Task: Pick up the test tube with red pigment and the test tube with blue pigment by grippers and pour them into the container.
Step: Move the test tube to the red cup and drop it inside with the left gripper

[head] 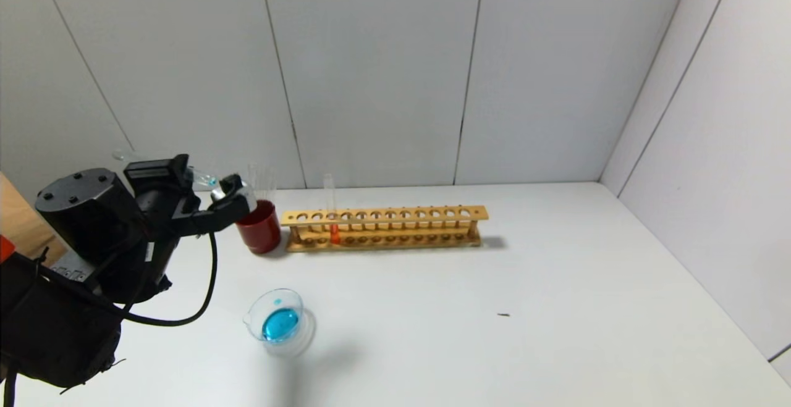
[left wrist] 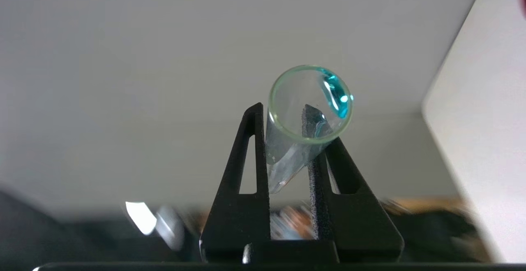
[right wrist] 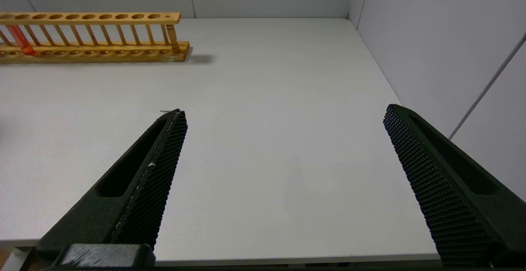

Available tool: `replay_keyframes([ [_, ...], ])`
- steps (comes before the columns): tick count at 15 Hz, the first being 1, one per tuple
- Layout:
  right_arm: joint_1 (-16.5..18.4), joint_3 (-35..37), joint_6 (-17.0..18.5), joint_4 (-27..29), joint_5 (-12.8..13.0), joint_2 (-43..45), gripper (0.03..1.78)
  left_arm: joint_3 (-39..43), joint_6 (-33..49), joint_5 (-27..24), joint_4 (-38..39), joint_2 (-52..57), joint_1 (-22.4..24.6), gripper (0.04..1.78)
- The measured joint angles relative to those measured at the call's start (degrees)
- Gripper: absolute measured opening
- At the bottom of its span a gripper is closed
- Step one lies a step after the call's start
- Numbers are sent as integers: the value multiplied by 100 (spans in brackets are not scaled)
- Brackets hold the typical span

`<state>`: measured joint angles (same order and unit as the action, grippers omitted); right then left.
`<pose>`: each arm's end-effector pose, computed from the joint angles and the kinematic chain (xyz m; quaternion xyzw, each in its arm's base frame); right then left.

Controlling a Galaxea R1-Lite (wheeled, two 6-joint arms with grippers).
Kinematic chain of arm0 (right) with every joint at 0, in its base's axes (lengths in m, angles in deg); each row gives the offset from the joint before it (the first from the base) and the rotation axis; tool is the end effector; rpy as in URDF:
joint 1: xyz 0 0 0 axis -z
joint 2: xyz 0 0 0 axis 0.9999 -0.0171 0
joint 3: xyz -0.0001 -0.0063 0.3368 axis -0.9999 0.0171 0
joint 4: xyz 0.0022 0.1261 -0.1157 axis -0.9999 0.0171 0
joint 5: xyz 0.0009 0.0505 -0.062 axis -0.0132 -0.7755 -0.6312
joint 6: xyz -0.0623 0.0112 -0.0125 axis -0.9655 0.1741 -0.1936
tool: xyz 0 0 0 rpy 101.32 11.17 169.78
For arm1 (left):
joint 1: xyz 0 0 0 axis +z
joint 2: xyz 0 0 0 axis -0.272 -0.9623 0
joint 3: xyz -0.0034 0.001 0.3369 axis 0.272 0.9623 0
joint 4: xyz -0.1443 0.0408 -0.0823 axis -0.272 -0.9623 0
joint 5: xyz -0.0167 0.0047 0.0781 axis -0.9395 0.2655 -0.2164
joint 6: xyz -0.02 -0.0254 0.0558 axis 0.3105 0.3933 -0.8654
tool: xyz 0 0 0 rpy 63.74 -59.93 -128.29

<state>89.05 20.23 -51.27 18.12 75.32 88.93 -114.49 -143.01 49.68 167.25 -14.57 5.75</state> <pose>-0.0388 0.0002 0.0748 0.0008 0.0024 0.0016 1.0000 0.3252 -0.0329 0.2169 0.6915 0.0181 0.1312 0.7102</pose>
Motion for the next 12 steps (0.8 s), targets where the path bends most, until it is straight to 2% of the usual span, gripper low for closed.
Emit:
replay_keyframes([
  [2, 2, 0, 0, 0, 0, 0, 175, -547, 1425, 1113, -121, -49, -171, 32],
  [3, 2, 0, 0, 0, -2, 0, 175, -953, 2120, 1425, -251, -116, -234, 32],
  [5, 2, 0, 0, 0, 0, 0, 175, -1788, 3685, 1654, -735, -267, -336, 32],
  [7, 2, 0, 0, 0, -2, 0, 175, -2332, 5286, 1716, -1445, -399, -377, 32],
  [9, 2, 0, 0, -2, -2, 0, 175, -2378, 6562, 1560, -2136, -499, -316, 32],
  [12, 2, 0, 0, 0, 0, 0, 175, -2232, 7598, 717, -2497, -595, -176, 32],
])
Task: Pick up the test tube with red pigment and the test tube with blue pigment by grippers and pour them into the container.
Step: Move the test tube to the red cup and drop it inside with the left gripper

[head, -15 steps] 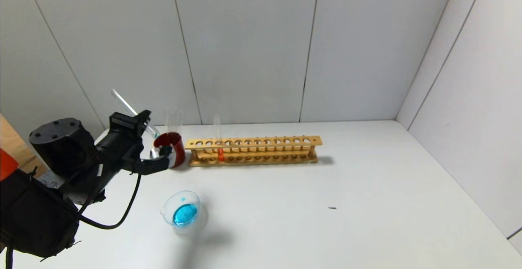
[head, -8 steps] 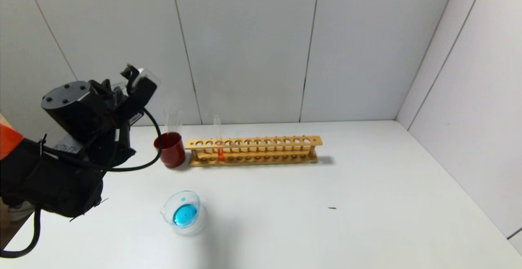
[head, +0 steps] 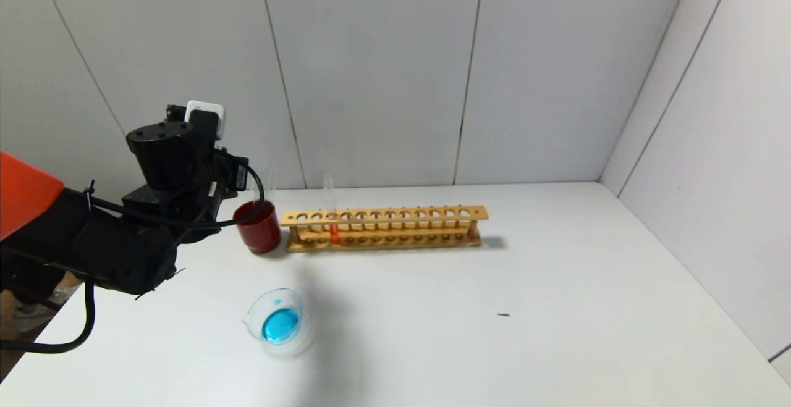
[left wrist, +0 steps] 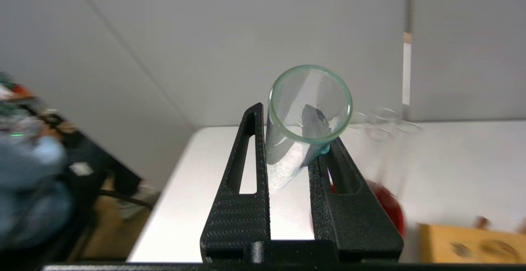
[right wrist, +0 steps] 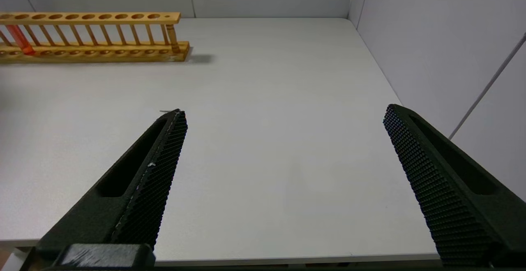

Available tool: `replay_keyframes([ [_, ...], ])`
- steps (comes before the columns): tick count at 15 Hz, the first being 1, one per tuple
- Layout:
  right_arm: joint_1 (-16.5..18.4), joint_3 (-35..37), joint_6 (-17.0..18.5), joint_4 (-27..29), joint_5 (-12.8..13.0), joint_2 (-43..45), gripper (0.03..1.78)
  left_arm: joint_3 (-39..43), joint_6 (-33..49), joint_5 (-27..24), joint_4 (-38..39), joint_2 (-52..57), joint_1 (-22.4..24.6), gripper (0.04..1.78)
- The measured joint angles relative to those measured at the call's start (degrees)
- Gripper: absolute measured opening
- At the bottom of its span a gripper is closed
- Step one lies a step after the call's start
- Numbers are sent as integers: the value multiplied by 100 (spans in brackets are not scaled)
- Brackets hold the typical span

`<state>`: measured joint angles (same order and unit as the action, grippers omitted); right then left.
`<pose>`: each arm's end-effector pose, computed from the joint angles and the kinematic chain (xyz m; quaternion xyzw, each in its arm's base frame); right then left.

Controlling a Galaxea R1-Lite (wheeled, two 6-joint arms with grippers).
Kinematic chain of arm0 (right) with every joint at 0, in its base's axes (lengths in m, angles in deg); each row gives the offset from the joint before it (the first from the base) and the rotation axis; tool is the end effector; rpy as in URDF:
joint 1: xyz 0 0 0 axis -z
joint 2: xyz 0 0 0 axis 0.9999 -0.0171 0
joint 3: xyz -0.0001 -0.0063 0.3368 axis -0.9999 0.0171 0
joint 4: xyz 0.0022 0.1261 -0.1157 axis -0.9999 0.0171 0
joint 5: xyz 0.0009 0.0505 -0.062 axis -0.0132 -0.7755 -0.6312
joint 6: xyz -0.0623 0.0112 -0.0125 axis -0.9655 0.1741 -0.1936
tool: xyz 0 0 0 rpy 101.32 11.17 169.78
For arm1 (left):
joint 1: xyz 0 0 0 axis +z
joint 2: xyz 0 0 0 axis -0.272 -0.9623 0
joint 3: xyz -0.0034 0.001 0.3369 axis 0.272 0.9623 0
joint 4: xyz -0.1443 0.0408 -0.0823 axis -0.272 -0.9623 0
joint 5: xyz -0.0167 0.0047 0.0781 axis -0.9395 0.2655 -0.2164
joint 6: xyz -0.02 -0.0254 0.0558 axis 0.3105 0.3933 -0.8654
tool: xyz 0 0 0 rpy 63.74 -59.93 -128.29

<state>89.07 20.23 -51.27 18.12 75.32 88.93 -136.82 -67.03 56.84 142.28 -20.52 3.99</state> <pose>-0.0388 0.0002 0.0748 0.0008 0.0024 0.0015 1.0000 0.3894 -0.0491 0.2214 0.1273 0.0113 0.1517 0.9801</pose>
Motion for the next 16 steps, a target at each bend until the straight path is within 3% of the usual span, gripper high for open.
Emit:
replay_keyframes([
  [8, 2, 0, 0, 0, -2, 0, 175, -221, 1546, -858, -836, -96, 177, 32],
  [16, 0, 0, -2, 0, -2, 0, 175, -83, 1799, -1084, -1172, 179, 145, 32],
])
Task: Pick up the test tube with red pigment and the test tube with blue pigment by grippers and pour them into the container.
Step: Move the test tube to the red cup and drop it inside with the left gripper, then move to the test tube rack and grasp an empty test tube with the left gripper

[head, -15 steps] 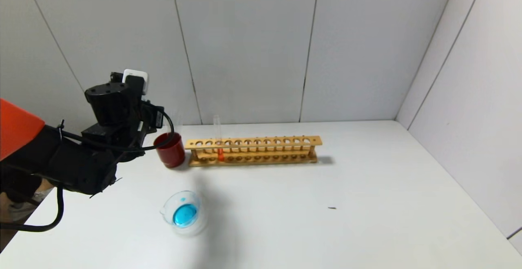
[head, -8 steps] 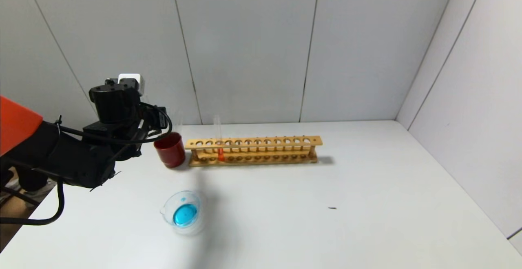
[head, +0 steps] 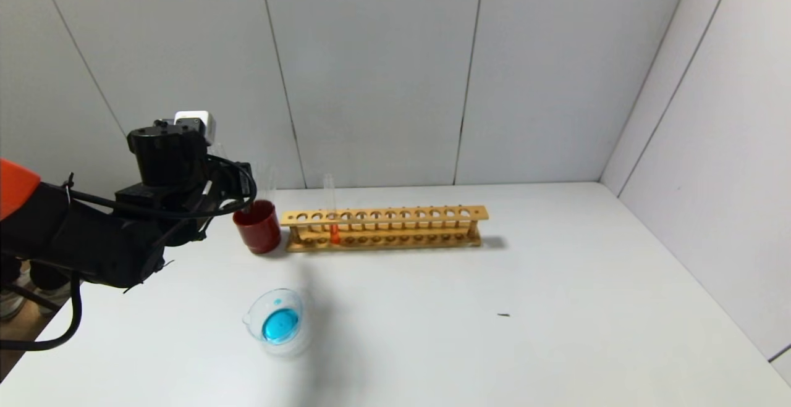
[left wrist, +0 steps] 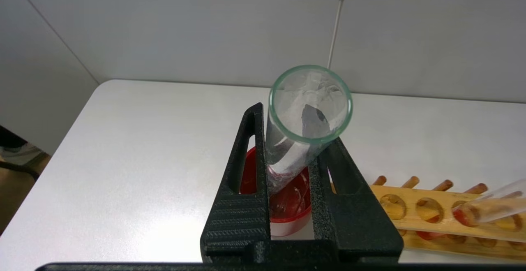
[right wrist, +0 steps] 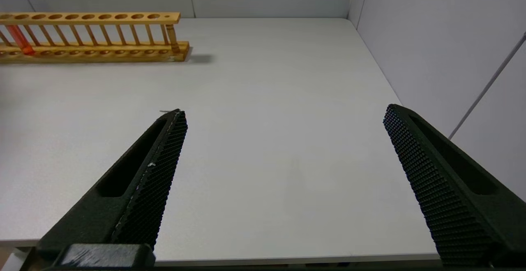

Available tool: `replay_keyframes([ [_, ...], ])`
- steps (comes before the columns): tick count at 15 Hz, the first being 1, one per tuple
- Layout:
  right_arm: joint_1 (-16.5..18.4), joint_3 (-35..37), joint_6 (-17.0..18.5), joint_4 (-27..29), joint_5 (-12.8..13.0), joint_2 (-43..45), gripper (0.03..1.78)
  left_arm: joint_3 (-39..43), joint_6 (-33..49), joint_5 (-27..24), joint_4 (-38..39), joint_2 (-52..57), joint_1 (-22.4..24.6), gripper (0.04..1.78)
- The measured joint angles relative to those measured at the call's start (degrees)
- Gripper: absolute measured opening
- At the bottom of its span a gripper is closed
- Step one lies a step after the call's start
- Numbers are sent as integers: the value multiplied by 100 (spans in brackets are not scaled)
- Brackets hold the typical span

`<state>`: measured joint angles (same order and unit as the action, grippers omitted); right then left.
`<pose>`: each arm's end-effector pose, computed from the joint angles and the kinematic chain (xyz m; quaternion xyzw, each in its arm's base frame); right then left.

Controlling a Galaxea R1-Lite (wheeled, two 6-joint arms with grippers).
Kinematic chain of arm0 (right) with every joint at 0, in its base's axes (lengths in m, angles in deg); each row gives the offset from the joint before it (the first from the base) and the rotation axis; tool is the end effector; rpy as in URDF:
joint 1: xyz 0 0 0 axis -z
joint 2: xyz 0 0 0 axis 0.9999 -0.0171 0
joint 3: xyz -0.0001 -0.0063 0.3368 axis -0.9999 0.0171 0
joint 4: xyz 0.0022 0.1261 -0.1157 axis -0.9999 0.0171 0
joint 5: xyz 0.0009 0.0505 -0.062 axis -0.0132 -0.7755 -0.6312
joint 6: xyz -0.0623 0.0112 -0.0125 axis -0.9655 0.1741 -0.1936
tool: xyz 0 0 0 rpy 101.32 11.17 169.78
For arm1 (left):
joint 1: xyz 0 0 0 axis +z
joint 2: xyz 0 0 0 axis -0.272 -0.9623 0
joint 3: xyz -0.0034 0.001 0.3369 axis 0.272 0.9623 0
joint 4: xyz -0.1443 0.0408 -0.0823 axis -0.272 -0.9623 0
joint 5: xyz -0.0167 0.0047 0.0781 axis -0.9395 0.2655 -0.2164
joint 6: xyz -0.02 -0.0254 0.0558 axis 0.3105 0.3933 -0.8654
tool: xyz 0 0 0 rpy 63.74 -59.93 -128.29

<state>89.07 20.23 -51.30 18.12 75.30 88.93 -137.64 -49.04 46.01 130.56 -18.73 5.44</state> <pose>-0.0388 0.0002 0.0748 0.0005 0.0024 0.0016 1.0000 0.3865 -0.0498 0.2090 -0.0070 0.0661 0.0720 0.9952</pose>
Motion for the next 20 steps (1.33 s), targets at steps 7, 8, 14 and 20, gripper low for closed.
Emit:
replay_keyframes([
  [7, -5, 0, 2, 0, 0, 0, 175, 35, 238, -24, 79, -369, 23, 32],
  [8, -5, 0, 2, 0, 0, 0, 175, 30, 245, -28, 118, -435, 26, 32],
  [14, 0, 0, 2, 0, 0, 0, 175, -66, 236, -80, 482, -840, 39, 40],
  [20, 0, 0, 2, 0, 2, 0, 175, -80, 193, -83, 416, -827, 48, 123],
])
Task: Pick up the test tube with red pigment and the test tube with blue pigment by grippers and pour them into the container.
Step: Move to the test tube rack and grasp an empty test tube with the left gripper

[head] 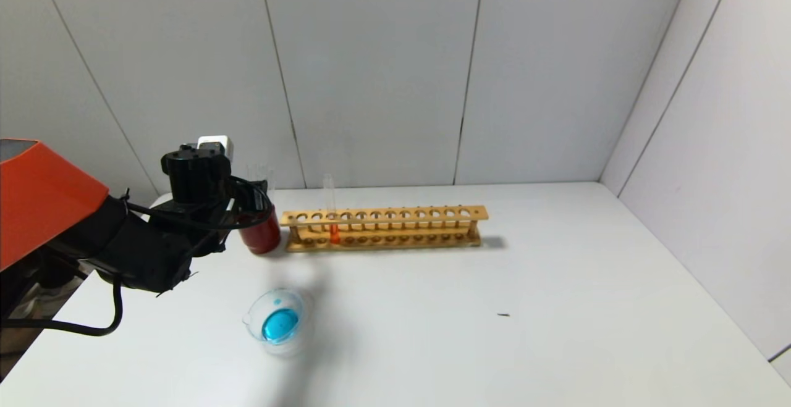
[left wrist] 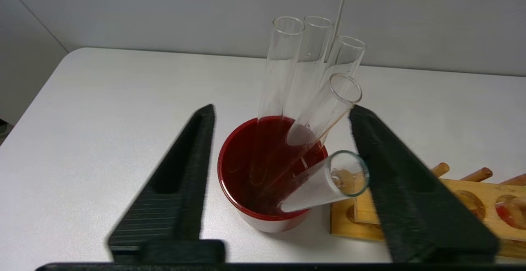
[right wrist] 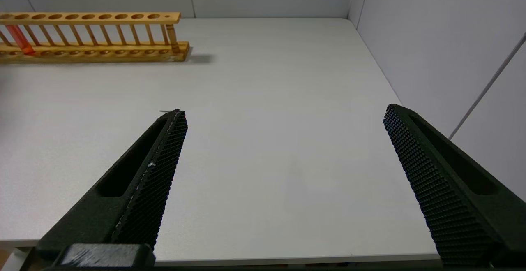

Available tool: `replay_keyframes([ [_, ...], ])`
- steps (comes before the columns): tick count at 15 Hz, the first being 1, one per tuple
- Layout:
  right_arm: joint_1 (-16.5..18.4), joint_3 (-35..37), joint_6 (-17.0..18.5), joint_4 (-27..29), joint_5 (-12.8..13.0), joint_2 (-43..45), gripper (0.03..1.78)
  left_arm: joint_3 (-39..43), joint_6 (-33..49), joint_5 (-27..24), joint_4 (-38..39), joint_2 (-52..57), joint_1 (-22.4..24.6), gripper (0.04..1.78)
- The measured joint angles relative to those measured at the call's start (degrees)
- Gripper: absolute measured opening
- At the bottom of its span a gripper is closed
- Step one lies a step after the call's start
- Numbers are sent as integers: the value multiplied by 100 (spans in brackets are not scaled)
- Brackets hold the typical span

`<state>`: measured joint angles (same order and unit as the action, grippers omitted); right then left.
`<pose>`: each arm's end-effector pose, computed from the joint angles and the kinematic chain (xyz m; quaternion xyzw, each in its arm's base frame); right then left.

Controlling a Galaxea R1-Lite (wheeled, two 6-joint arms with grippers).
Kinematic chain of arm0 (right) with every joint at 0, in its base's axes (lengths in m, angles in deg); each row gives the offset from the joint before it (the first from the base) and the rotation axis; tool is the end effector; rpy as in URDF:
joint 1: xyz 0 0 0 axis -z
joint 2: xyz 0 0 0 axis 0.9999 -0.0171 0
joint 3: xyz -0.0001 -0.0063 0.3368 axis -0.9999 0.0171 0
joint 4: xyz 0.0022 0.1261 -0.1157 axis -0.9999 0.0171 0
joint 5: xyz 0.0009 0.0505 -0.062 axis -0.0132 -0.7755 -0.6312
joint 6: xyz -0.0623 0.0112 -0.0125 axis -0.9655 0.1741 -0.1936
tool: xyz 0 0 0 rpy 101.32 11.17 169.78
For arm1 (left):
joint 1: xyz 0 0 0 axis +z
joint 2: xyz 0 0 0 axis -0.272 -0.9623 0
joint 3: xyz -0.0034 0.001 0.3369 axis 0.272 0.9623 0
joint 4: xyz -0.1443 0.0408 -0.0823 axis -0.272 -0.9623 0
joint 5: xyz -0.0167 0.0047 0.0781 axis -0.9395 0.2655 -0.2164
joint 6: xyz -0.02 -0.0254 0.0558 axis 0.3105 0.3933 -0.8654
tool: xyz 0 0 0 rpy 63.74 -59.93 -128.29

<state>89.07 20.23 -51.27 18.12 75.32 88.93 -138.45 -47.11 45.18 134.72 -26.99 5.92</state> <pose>-0.0388 0.0002 0.0748 0.0008 0.0024 0.0015 1.0000 0.4171 -0.0527 0.1646 -0.0176 0.0929 0.0711 0.9930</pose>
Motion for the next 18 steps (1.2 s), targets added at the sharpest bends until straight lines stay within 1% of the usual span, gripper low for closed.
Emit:
replay_keyframes([
  [2, 0, 0, -5, -2, 0, 0, 175, -5, -11, 0, -72, 118, -5, 150],
  [3, -2, 0, 0, 0, 0, 0, 175, -7, -18, 0, -179, 221, -9, 160],
  [5, -2, 0, -2, 0, -2, 0, 175, -11, -29, -7, -599, 560, -39, 172],
  [7, -2, 0, 0, 0, -2, 0, 175, -5, -35, -2, -1182, 1017, -166, 175],
  [11, -5, 0, -2, 0, -2, 0, 175, 244, -38, 23, -2444, 2277, -769, 175],
  [14, -2, 0, 0, -2, -2, 0, 175, 736, -40, -24, -2957, 3128, -992, 175],
  [15, 0, 0, 0, -2, -2, 0, 175, 913, -40, -134, -3056, 3362, -1020, 175],
  [16, -2, 0, 0, 0, 0, 0, 175, 1106, -40, -372, -3106, 3589, -1034, 175],
  [18, -2, 0, 0, 0, -2, 0, 175, 1393, -18, -1030, -3112, 3900, -1051, 175],
])
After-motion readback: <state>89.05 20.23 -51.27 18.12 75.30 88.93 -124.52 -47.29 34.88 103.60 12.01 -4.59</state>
